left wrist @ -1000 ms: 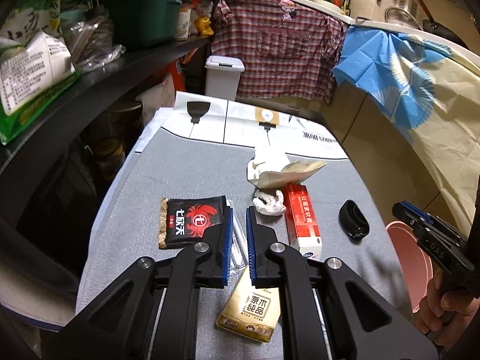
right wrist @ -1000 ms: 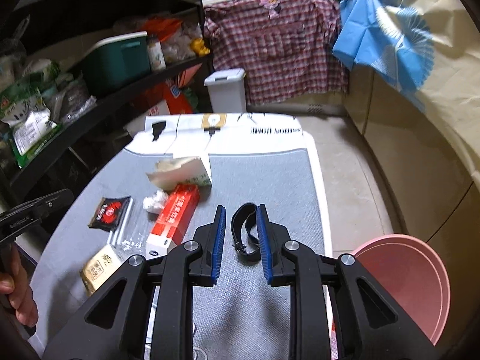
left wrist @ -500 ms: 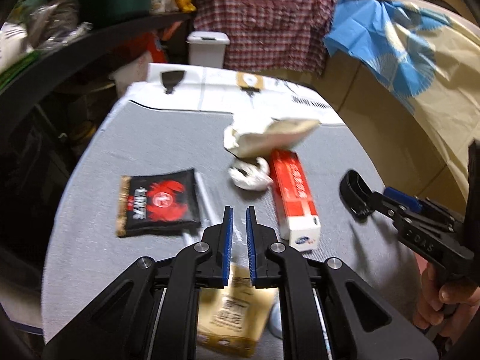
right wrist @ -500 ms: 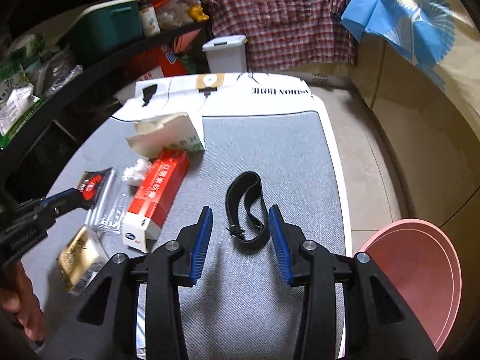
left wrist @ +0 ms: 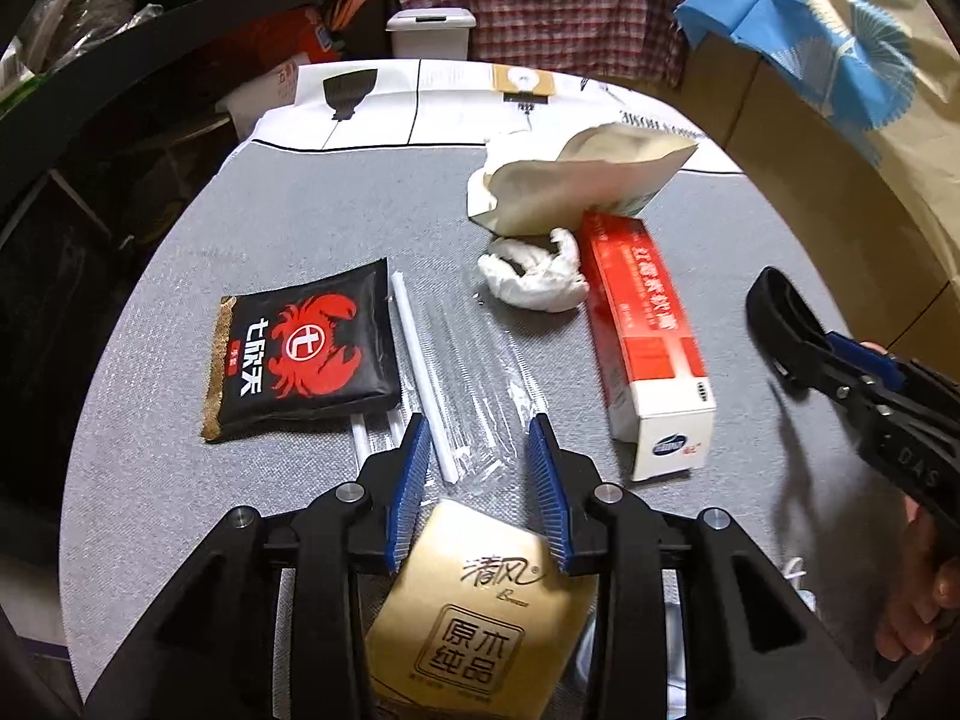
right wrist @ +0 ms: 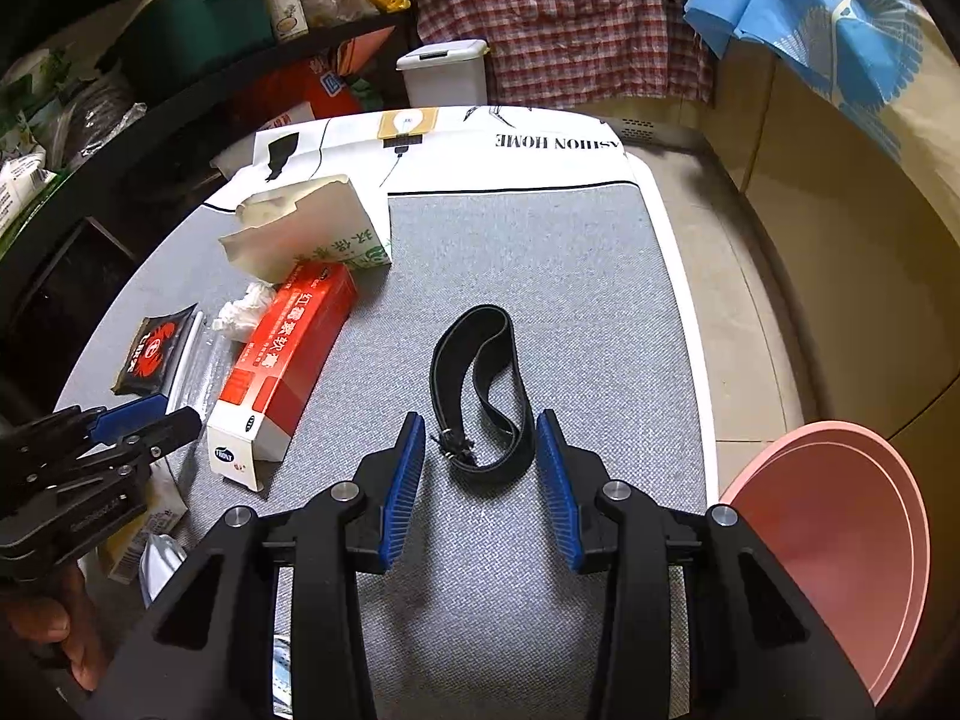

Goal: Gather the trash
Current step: 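Close the right tool on the black strap while the left tool grasps the clear plastic straws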

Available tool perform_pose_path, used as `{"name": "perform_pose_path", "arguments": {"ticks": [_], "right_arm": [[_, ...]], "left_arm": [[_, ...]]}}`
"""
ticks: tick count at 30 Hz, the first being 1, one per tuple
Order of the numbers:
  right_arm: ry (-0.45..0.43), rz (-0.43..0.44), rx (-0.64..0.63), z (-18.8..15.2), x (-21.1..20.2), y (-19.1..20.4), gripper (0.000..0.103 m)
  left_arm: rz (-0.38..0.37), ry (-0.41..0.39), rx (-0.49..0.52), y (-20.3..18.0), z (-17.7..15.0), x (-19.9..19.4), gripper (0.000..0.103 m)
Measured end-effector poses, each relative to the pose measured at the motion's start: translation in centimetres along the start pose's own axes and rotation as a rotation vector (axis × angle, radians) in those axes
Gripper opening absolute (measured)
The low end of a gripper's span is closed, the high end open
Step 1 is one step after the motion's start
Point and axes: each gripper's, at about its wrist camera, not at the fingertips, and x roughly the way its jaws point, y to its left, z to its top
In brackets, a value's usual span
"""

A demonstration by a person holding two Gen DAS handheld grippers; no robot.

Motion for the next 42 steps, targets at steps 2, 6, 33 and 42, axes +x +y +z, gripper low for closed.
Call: {"name": "perform_pose_path", "arguments": {"ticks": [2,6,33,42], "right_arm": [[0.001,0.0,-0.003,0.0,0.0,0.0,0.028],[-0.003,0.013,-0.015,0.0,-0.3,0.3,0.017],[-0.161,0.07,-0.042,-0.4,-8.1,0.7,0.011],[-0.223,0.072,-0.037,-0.3,-12.0,0.6,0.011]], "left_arm": [[0.003,0.002,-0.001,0.0,0.0,0.0,0.035],[0.007,0.008,0.0,0.0,0.1,-0.1,0.018],[-0.086,-0.16,0.011,-1.1,0.7,-7.6,0.006],[-0.116,-0.211,0.015,-1.3,0.7,-10.4,0.006]]}}
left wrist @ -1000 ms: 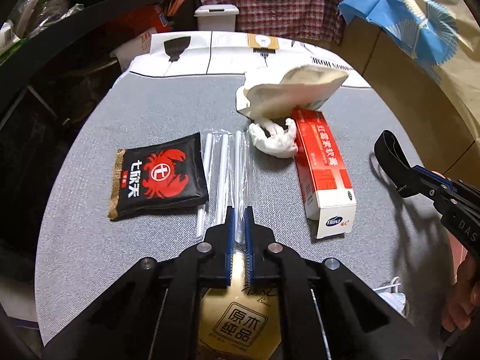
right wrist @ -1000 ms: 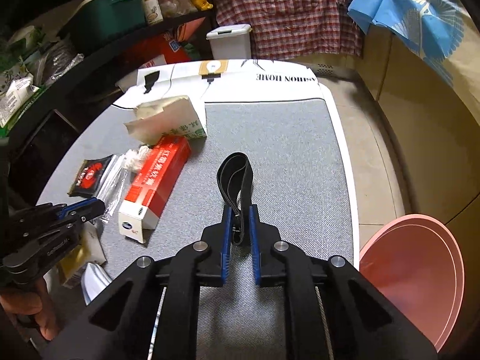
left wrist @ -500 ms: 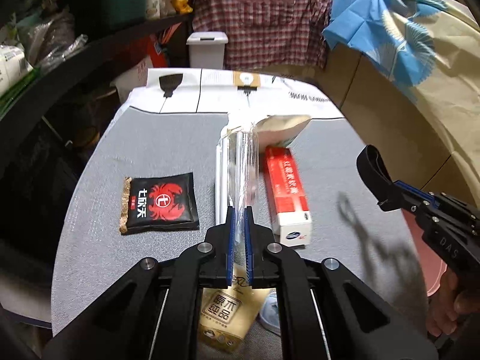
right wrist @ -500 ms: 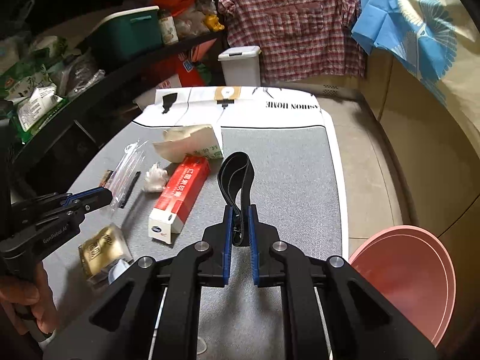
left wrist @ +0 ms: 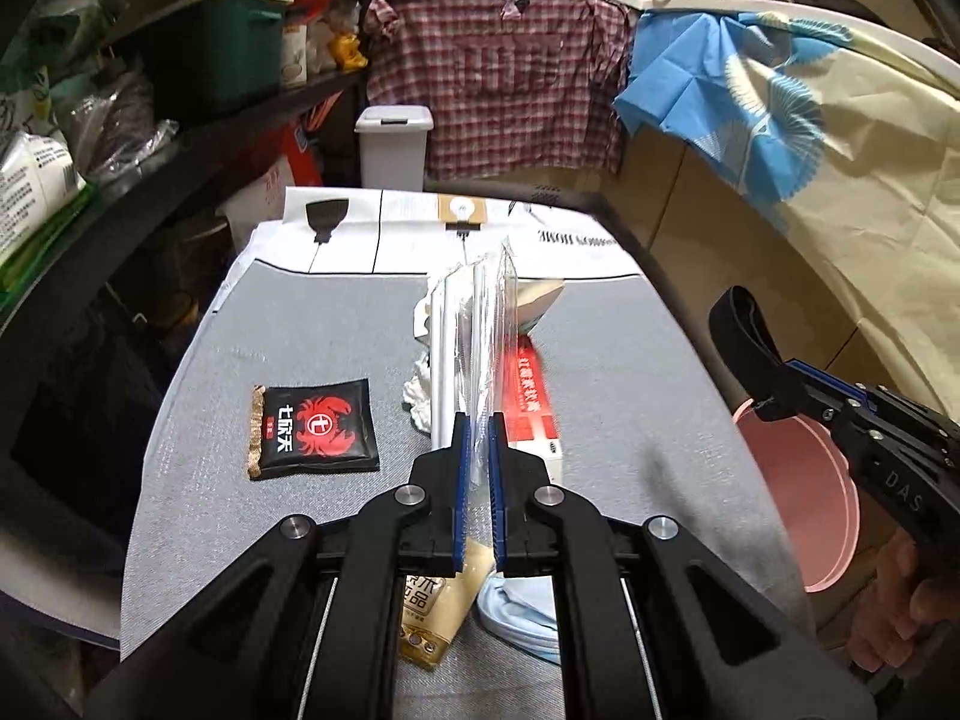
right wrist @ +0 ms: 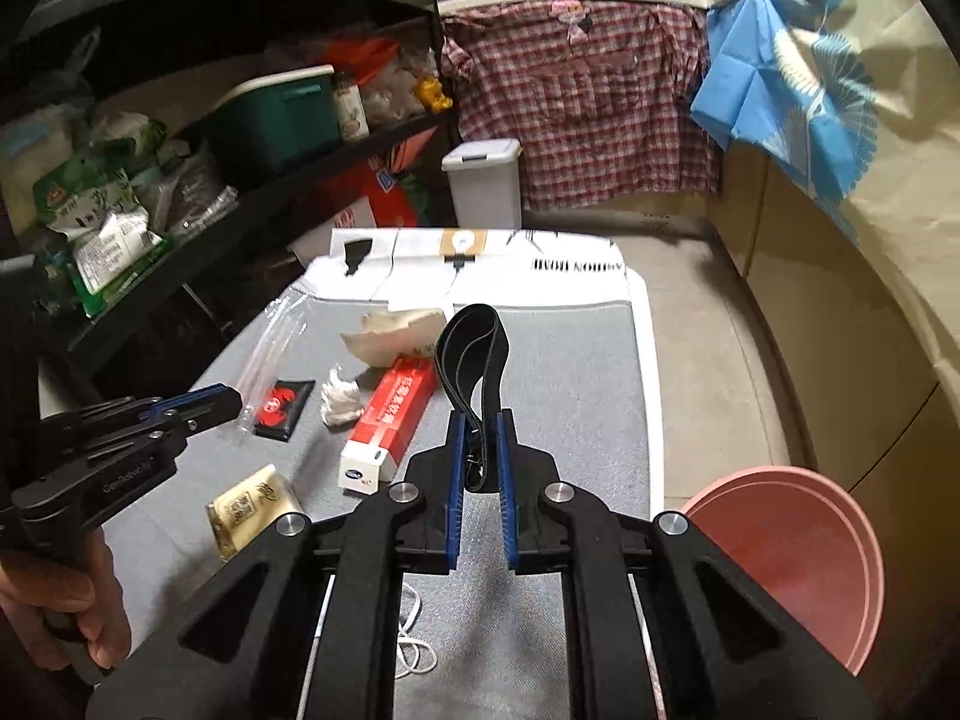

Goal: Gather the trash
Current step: 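Close the right tool on the black strap while the left tool grasps the clear plastic straws, then lift the strap and straws with both tools and carry them over the pink bin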

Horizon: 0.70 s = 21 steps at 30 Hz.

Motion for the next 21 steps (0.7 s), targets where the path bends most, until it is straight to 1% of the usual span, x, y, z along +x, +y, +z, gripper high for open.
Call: {"name": "perform_pose_path", "arguments": {"ticks": [11,17,21], "right_arm": [[-0.075,-0.011,0.025,2.1,-6.8,-0.9,0.011],[-0.118,-0.024,-0.014,2.1,-10.9,-1.4,0.011],[-0.142,-0.04,-0.028,1.4,-12.6,-2.3,0.011]], "left_arm": [[-0.038,-0.046,0.001,-1.1,0.0,-3.2,0.006],[-0.052,-0.066,0.021,-2.3,-0.3,-4.6,0.006],[-0.063,-0.075,0.047,-3.5,-0.6,-5.3,0.006]]}}
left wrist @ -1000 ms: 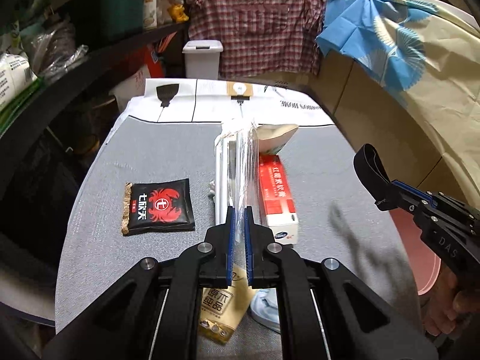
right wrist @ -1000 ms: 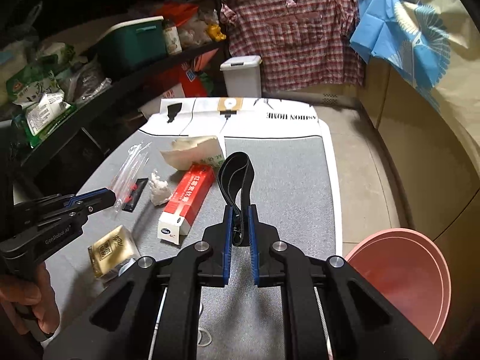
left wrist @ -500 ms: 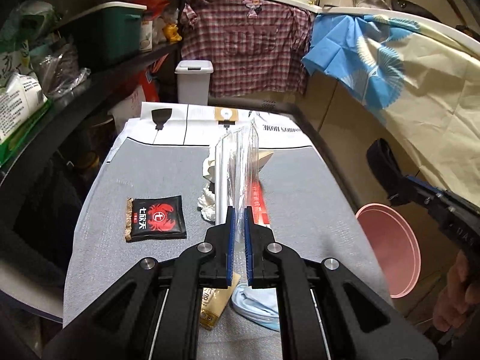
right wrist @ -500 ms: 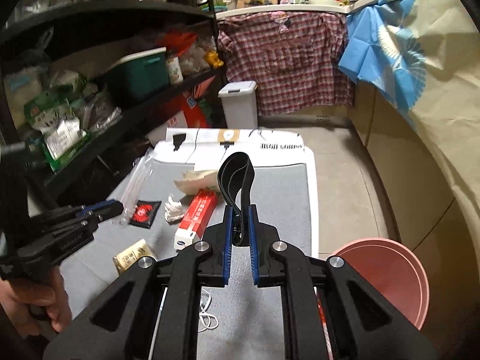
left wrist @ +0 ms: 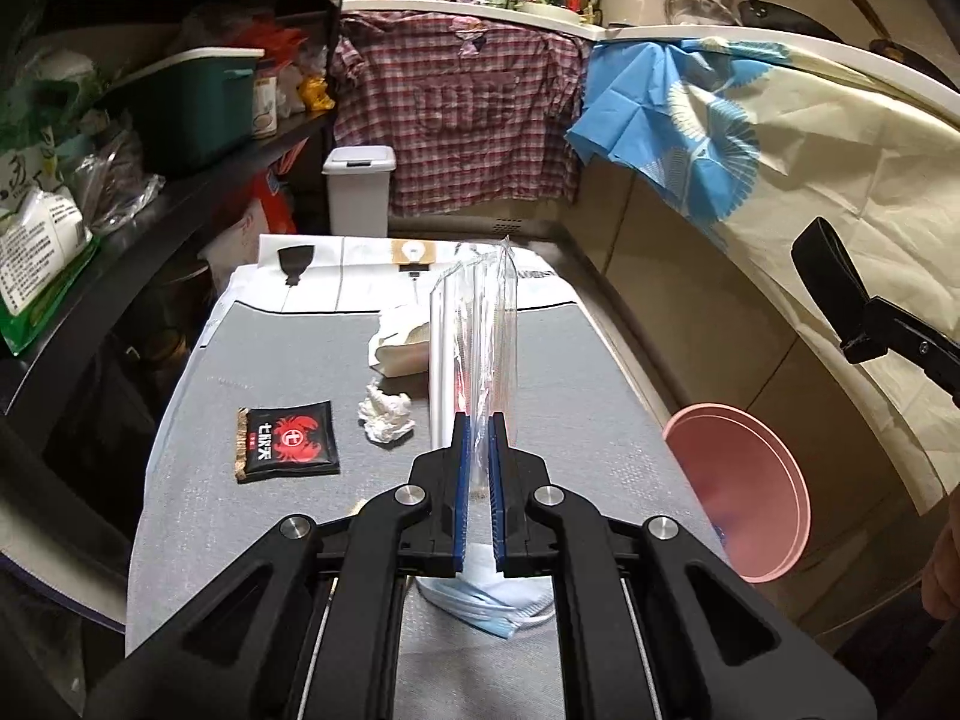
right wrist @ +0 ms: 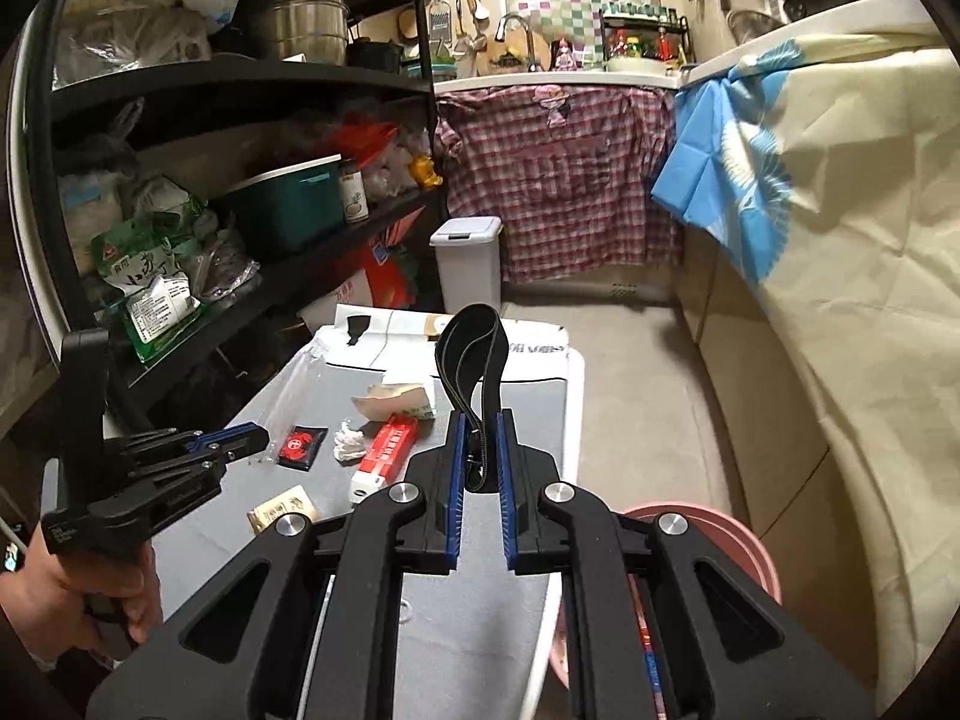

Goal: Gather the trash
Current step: 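Lift the strap and straws with both tools and carry them over the pink bin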

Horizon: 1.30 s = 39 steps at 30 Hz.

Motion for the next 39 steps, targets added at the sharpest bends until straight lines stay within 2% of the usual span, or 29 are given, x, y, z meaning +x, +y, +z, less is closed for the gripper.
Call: {"name": "perform_pose_path", "arguments": {"ticks": [12,39], "right_arm": [[0.016,-0.059,0.013,-3.0,1.1,-2.1,0.011],[0.037,-0.154,0.107,-4.3,1.0,-7.8,0.011]], "left_arm": [[-0.028,0.007,0.062,-3.2,-0.6,0.6,0.006],[-0.108,0.041,0.118,-9.1,-0.6,4.0,0.006]]}}
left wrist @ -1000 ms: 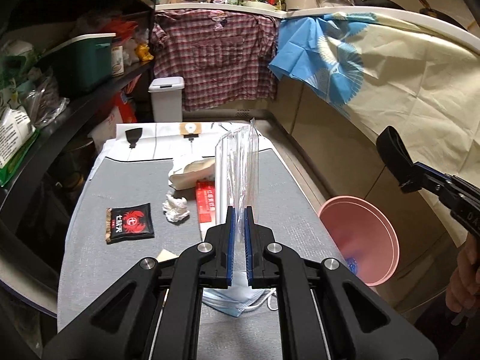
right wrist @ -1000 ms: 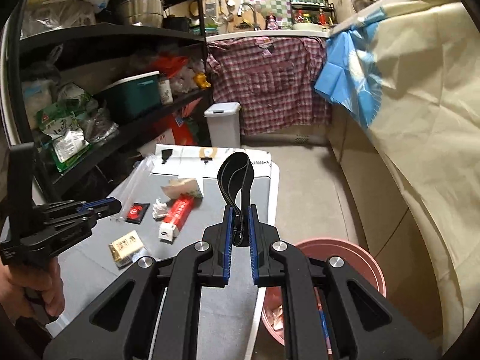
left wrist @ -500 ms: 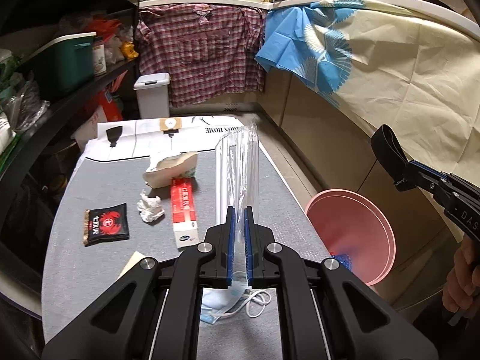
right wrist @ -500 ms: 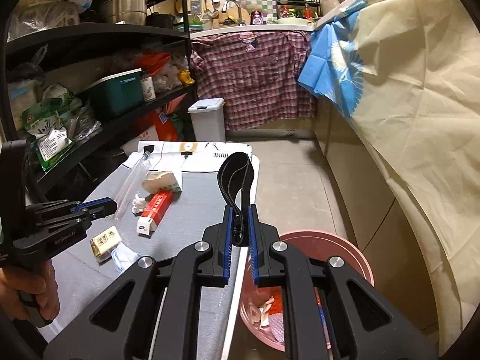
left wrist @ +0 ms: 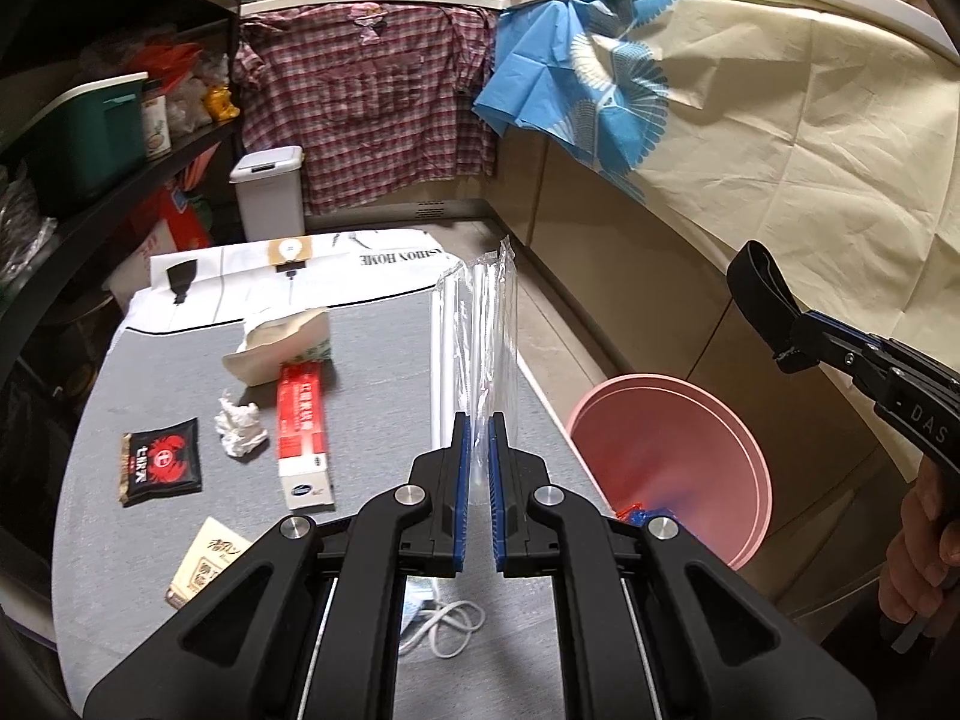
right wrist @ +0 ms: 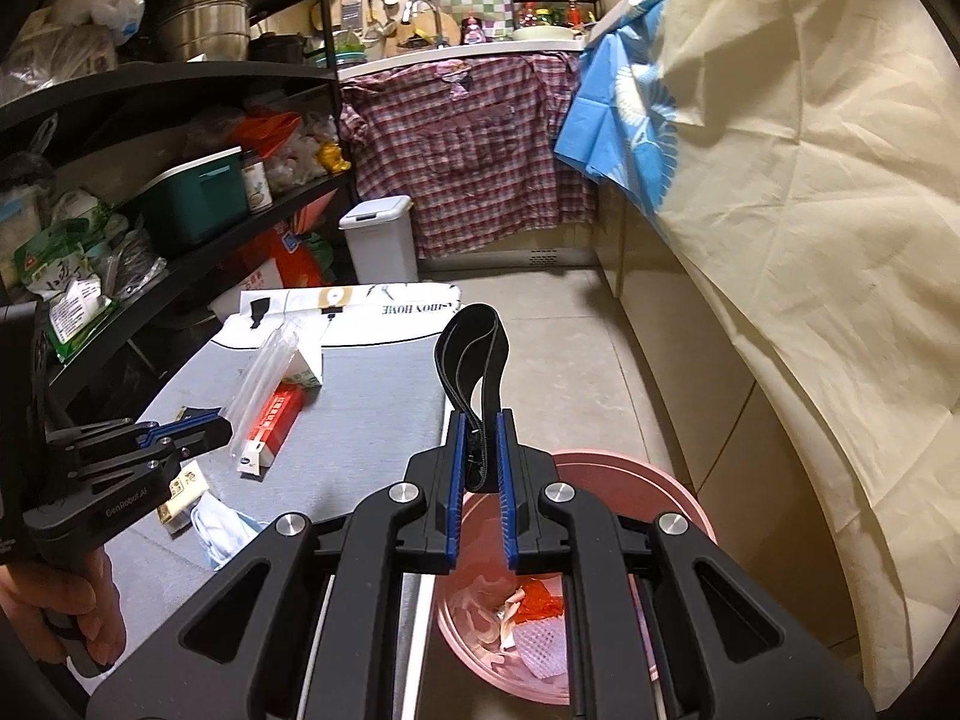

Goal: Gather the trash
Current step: 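Lift the strap and straws with both tools and carry them over the pink bin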

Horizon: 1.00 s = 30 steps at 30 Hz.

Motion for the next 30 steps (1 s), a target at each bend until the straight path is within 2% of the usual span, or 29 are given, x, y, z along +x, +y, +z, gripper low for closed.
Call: {"name": "perform_pose_path", "arguments": {"ticks": [7,13,19,30], "right_arm": [[0.02,-0.05,0.037,0.0,0.4,-1.9,0.011],[0.055,-0.107,0.073,-0.3,0.9,-3.9,0.011],[0.069,-0.129,0.111,-0.6,0.8,-5.5,0.011],[0.085,-0.146,0.135,-1.0,1.3,-6.7,0.011]], "left_arm": [[-0.05,0.004,0.009,-2.1,0.4,1.0,0.006],[-0.137,0.013,0.046,-5.0,0.4,2.0,0.006],[-0.211,0.027,0.088,-7.8,-0.2,3.2,0.006],[-0.218,0.058,0.093,-10.2,-0.1,5.6,0.006]]}}
